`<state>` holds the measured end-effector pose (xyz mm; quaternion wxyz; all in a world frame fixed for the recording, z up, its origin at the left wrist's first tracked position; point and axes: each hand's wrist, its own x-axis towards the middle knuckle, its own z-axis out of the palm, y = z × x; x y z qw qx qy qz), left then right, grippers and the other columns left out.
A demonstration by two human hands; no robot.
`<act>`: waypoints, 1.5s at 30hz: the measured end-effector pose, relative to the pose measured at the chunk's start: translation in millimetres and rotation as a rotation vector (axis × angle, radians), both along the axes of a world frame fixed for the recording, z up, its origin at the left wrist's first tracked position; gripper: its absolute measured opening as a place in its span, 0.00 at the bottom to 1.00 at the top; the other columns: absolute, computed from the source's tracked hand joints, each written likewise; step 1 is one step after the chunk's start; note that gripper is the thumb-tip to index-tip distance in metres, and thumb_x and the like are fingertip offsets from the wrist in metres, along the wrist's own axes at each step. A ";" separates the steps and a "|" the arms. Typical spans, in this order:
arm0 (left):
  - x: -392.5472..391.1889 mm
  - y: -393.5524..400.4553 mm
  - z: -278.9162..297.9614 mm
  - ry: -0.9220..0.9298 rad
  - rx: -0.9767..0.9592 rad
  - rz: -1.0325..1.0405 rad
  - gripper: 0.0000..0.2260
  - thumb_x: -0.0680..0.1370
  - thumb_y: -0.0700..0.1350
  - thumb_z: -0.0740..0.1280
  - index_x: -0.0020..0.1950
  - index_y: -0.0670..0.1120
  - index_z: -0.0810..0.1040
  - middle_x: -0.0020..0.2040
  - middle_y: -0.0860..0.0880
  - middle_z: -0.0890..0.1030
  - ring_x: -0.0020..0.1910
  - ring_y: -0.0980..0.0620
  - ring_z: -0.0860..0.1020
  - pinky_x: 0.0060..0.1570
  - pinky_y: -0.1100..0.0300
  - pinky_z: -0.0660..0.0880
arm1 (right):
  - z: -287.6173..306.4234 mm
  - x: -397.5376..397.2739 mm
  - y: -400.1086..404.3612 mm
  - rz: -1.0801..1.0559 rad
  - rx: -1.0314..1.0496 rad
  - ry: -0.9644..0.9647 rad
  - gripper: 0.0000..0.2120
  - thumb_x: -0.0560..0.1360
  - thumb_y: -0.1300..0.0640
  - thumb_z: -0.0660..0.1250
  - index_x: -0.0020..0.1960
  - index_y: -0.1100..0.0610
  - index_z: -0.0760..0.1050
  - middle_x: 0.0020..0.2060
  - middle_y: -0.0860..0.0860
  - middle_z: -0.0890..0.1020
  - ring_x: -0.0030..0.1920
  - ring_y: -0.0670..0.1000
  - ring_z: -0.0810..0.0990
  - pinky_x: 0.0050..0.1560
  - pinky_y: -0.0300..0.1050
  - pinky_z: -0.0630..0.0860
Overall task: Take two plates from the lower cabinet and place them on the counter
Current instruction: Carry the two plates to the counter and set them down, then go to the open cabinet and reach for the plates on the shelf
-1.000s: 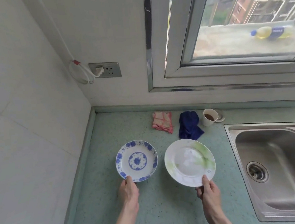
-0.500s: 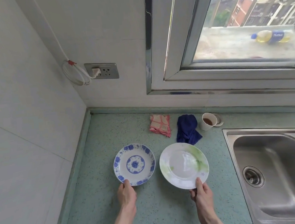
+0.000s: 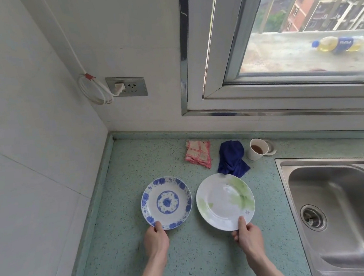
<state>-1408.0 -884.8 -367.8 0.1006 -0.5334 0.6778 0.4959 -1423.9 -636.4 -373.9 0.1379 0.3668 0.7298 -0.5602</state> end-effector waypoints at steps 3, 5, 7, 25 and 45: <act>1.4 -0.8 -0.6 -0.006 -0.018 0.005 0.21 0.86 0.52 0.57 0.51 0.36 0.78 0.36 0.45 0.78 0.34 0.47 0.76 0.34 0.55 0.68 | -1.8 -0.6 0.9 0.008 0.010 -0.081 0.25 0.84 0.48 0.61 0.42 0.68 0.82 0.28 0.55 0.84 0.31 0.54 0.80 0.36 0.47 0.75; 3.1 -1.1 -6.0 0.014 0.029 0.063 0.21 0.86 0.52 0.59 0.44 0.37 0.77 0.31 0.46 0.76 0.29 0.47 0.73 0.33 0.57 0.67 | 0.3 -1.3 0.0 -0.030 -0.025 -0.100 0.23 0.83 0.51 0.64 0.41 0.68 0.82 0.28 0.56 0.84 0.30 0.54 0.79 0.34 0.46 0.75; 5.2 -1.3 -9.3 0.028 0.091 0.121 0.20 0.85 0.53 0.61 0.42 0.38 0.77 0.30 0.45 0.75 0.27 0.48 0.70 0.31 0.57 0.66 | 1.8 -0.5 -1.1 -0.072 -0.061 -0.103 0.21 0.83 0.52 0.66 0.42 0.70 0.82 0.28 0.57 0.83 0.31 0.54 0.79 0.34 0.45 0.76; 32.3 -0.6 25.6 0.149 0.185 0.187 0.18 0.86 0.48 0.60 0.49 0.36 0.81 0.37 0.42 0.80 0.31 0.48 0.75 0.31 0.57 0.72 | 34.1 13.1 11.0 0.268 0.295 0.093 0.26 0.84 0.44 0.59 0.35 0.59 0.79 0.31 0.52 0.83 0.33 0.54 0.80 0.37 0.46 0.72; 159.8 100.3 157.3 0.440 -0.987 -0.282 0.20 0.83 0.56 0.59 0.67 0.45 0.79 0.63 0.51 0.80 0.62 0.53 0.77 0.64 0.55 0.74 | 151.0 -0.8 43.4 1.144 0.418 1.036 0.28 0.80 0.38 0.63 0.74 0.53 0.73 0.72 0.47 0.77 0.72 0.49 0.74 0.72 0.53 0.70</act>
